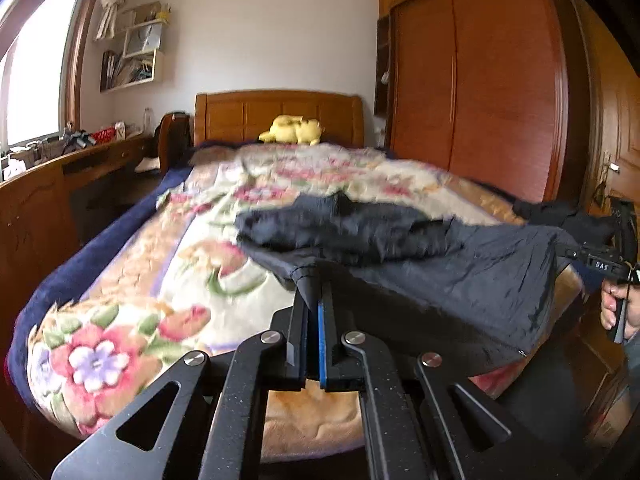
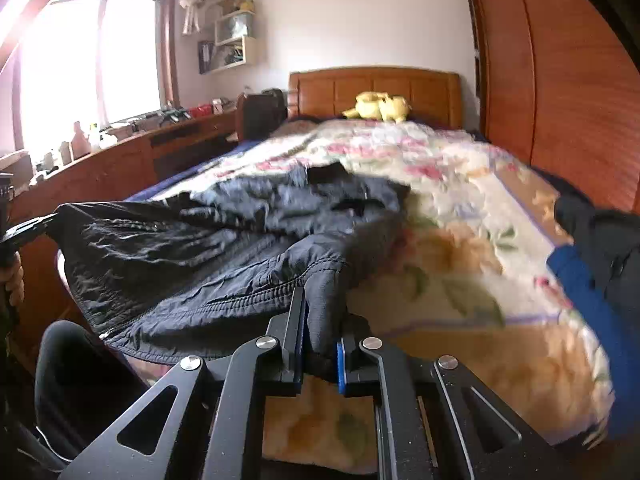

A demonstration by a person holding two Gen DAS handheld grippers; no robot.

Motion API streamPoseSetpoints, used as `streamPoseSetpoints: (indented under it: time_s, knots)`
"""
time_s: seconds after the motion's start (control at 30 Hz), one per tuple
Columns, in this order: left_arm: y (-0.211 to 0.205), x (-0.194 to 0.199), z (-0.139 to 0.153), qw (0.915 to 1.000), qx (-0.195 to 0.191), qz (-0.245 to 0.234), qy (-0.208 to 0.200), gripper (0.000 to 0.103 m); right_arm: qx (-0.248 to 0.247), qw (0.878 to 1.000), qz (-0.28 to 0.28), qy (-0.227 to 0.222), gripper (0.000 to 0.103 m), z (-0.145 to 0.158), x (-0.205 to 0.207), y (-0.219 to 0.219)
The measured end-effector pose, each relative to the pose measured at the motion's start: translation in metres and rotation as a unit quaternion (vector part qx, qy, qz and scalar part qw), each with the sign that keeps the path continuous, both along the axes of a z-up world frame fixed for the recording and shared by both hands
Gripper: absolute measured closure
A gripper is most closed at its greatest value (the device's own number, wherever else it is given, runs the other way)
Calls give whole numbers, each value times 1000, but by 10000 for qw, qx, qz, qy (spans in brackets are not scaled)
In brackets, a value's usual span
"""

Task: Fold large clothes
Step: 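Lift the held edge with both grippers and fold it over the jacket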

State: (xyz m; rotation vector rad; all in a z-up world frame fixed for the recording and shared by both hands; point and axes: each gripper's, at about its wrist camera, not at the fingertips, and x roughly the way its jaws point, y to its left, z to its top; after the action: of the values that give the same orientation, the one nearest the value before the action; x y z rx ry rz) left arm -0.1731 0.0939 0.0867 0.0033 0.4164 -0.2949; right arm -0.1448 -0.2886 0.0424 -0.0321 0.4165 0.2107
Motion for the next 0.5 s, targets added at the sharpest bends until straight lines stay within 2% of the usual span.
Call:
streamPoseSetpoints:
  time_s: [0.17, 0.23, 0.33, 0.5]
  knots:
    - [9, -18, 24, 9994, -177, -109, -276, 99, 66, 9996, 60, -278, 92, 22, -27, -8]
    - [10, -14, 32, 9992, -152, -120, -342, 99, 98, 9992, 78, -384, 92, 30, -32, -13]
    - [9, 10, 35, 9991, 67, -7, -409, 99, 13, 9992, -4, -411, 92, 35, -18, -18]
    - [6, 58, 23, 9990, 266, 115, -326, 99, -102, 9995, -98, -295, 92, 27, 30, -13]
